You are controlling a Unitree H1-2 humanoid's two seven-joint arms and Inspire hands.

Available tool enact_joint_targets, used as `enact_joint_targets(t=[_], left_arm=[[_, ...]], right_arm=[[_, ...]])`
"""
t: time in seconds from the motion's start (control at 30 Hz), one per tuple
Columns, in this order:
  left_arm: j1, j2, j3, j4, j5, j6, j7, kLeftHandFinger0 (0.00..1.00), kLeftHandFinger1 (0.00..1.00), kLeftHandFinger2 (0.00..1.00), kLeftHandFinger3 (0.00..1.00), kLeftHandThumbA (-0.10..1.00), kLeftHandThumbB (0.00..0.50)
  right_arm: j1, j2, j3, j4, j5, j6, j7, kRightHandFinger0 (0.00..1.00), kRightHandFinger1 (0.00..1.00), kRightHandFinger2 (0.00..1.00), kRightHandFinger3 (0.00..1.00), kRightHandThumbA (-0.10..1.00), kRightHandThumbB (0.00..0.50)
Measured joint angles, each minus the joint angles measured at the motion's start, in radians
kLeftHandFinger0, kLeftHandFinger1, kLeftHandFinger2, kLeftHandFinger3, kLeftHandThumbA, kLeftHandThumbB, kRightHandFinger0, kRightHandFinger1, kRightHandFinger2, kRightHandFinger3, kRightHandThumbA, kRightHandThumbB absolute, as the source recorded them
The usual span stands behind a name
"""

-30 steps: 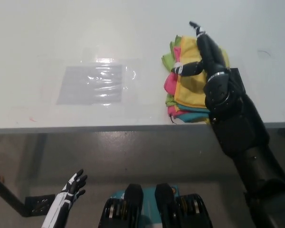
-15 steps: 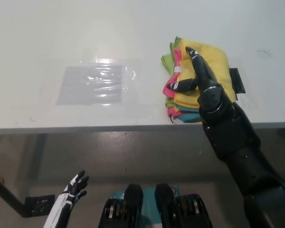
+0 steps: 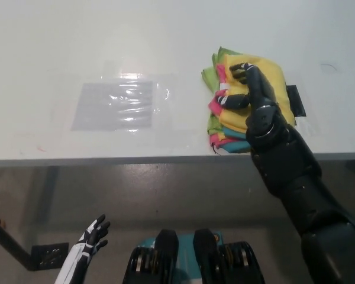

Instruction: A stack of folded microfibre clothes with a single fold is kept infront of the robot. the robot uses its right hand to grab one end of the clothes and pulla it away from the other end to unfold

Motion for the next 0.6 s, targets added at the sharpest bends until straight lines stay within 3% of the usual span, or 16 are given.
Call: enact_joint_targets(t=[0.1,0.13,0.23,0.6], left_arm=[[0.0,-0.001,0.0,0.0,0.0,0.0,0.0,1.0,1.0,1.0,1.0,1.0,0.15],[0.0,-0.002,0.0,0.0,0.0,0.0,0.0,1.0,1.0,1.0,1.0,1.0,0.152],[0.003,-0.003,0.0,-0.001,0.0,0.0,0.0,1.0,1.0,1.0,1.0,1.0,0.153],[0.033,-0.005,0.002,-0.001,-0.002,0.0,0.0,1.0,1.0,1.0,1.0,1.0,0.151]], right_arm=[[0.002,-0.001,-0.019,0.002,0.01,-0.015,-0.029,0.0,0.3,0.64,0.44,0.04,0.162],[0.005,-0.002,-0.029,0.003,0.02,-0.026,-0.04,0.01,0.37,0.73,0.53,0.04,0.165],[0.02,-0.002,-0.047,0.002,0.04,-0.054,-0.054,0.03,0.42,0.77,0.61,0.04,0.172],[0.046,-0.002,-0.086,0.03,0.106,-0.167,-0.09,0.03,0.41,0.77,0.67,-0.01,0.164]])
